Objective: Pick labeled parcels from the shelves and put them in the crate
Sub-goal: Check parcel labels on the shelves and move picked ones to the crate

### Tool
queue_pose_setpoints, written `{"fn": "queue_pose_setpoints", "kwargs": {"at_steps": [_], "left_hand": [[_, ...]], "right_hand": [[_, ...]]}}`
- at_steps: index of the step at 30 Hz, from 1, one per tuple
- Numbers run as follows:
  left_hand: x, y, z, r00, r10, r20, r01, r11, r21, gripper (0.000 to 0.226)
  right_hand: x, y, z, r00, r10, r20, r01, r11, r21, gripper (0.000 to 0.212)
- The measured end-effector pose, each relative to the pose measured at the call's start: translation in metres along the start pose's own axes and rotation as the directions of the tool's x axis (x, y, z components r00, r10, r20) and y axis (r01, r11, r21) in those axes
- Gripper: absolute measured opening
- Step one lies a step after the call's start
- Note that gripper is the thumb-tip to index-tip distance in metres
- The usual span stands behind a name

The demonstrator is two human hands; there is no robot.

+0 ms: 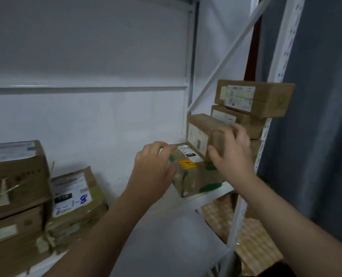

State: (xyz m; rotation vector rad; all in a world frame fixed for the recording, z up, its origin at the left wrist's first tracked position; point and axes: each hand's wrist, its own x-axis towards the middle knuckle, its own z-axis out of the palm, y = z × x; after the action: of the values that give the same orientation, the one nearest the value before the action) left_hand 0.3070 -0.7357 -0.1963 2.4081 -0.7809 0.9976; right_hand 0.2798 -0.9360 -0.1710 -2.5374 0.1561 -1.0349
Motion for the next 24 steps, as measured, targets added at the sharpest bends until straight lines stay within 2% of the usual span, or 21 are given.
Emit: {"fn": "queue_pose_setpoints", "kwargs": {"at_steps": [4, 9, 11, 14, 16, 19, 21, 24], "left_hand": [[0.022, 0.026, 0.033, 0.999, 0.005, 0.054, -0.002, 0.999, -0.048, 0.035], [0.038, 0.033, 0.059, 0.989, -0.022, 0.143, 0.027, 0.999, -0.031, 0.033], [0.04, 0.035, 0.066, 0.986, -0.058, 0.157, 0.064, 0.997, -0.033, 0.036], [0.043, 0.038, 0.075, 0.969, -0.144, 0.202, 0.15, 0.989, -0.015, 0.039], [0.045, 0.039, 0.083, 0.953, -0.202, 0.226, 0.214, 0.977, -0.027, 0.04], [0.05, 0.043, 0.093, 0.93, -0.308, 0.199, 0.341, 0.927, -0.157, 0.043], [0.055, 0.048, 0.095, 0.898, -0.4, 0.184, 0.44, 0.83, -0.343, 0.046], [0.064, 0.058, 0.09, 0.833, -0.525, 0.176, 0.507, 0.594, -0.624, 0.046]], "right_hand": [[0.025, 0.029, -0.006, 0.995, 0.03, 0.096, -0.026, 0.999, -0.038, 0.059], [0.063, 0.042, 0.015, 0.969, 0.013, 0.247, 0.013, 0.995, -0.103, 0.061], [0.074, 0.043, 0.024, 0.964, 0.016, 0.264, 0.022, 0.99, -0.141, 0.061], [0.09, 0.044, 0.03, 0.968, 0.013, 0.249, 0.014, 0.994, -0.106, 0.053], [0.095, 0.046, 0.03, 0.978, -0.022, 0.205, 0.021, 1.0, 0.003, 0.04], [0.088, 0.051, 0.026, 0.995, 0.023, 0.097, -0.055, 0.937, 0.344, 0.033], [0.08, 0.053, 0.022, 0.992, 0.101, 0.072, -0.124, 0.832, 0.54, 0.032], [0.072, 0.059, 0.021, 0.976, 0.157, 0.152, -0.218, 0.663, 0.716, 0.029]]}}
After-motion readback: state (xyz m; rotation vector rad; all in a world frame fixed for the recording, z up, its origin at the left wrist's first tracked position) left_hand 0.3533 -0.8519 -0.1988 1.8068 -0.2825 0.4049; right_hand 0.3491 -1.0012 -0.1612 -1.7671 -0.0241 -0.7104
